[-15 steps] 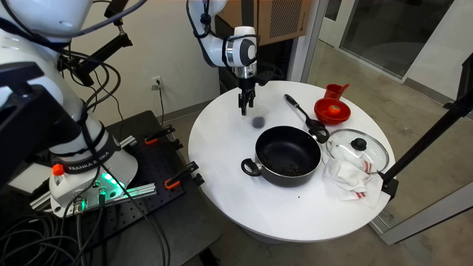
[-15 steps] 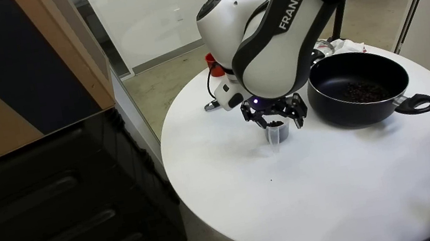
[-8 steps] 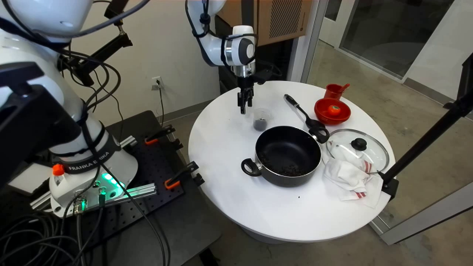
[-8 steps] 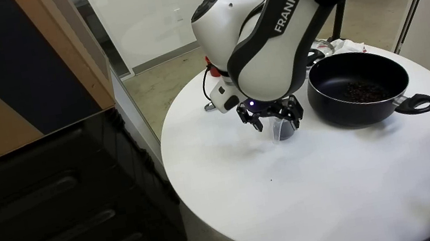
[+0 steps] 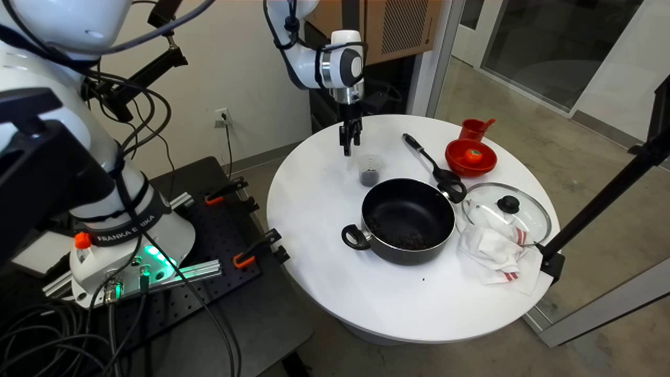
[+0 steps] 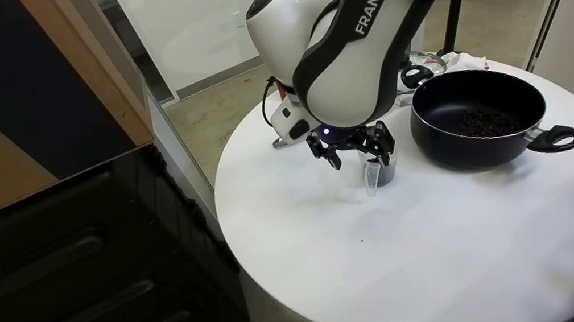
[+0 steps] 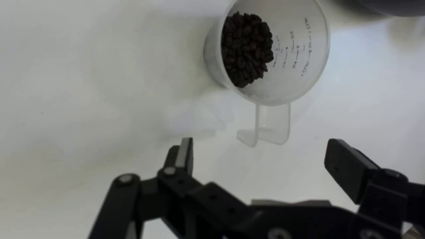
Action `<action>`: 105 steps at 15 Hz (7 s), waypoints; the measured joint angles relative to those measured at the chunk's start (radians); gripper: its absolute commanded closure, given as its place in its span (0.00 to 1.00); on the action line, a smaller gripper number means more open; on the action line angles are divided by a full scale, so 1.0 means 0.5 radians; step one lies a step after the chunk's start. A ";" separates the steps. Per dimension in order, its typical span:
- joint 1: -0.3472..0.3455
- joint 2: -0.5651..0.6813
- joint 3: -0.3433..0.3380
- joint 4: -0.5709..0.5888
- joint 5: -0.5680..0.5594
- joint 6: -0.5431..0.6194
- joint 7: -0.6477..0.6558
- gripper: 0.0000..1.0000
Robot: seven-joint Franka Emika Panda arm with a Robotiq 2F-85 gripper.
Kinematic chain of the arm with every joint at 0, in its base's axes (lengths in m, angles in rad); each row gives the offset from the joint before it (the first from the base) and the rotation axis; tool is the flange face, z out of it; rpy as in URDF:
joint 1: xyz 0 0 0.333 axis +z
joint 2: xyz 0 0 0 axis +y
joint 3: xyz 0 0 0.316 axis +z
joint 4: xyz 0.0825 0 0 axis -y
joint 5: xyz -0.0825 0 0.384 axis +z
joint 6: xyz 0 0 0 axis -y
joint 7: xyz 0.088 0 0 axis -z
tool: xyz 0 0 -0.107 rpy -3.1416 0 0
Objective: Pour the contents of the jug into the pot
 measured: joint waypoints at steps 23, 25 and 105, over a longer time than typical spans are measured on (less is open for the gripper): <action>-0.087 0.105 0.011 0.056 0.040 -0.012 -0.126 0.93; -0.096 0.100 0.030 0.079 0.119 -0.038 -0.125 0.93; -1.788 0.854 0.080 1.934 3.014 -3.253 -0.838 0.93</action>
